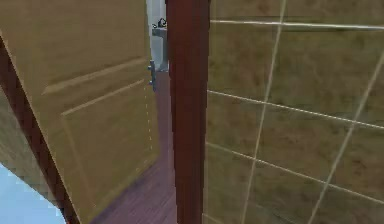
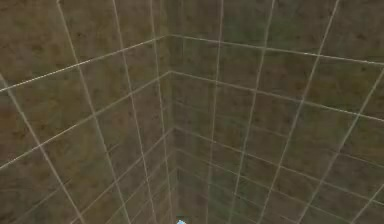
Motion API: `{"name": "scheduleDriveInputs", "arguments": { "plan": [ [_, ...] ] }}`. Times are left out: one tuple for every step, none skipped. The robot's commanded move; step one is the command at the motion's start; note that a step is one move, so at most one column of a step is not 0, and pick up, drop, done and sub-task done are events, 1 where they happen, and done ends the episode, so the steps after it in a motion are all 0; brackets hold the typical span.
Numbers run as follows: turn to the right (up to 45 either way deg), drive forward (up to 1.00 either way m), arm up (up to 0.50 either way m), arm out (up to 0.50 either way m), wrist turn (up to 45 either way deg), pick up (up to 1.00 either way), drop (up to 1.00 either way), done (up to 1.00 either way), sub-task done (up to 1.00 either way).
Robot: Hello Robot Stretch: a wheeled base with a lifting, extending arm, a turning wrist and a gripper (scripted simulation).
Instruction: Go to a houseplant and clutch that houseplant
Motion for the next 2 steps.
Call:
{"name": "scheduleDriveInputs", "arguments": {
  "plan": [
    [-45.0, 0.00, 0.00, 0.00, 0.0, 0.00, 0.00, 0.00, 0.00],
    [-45.0, 0.00, 0.00, 0.00, 0.0, 0.00, 0.00, 0.00, 0.00]
  ]
}}
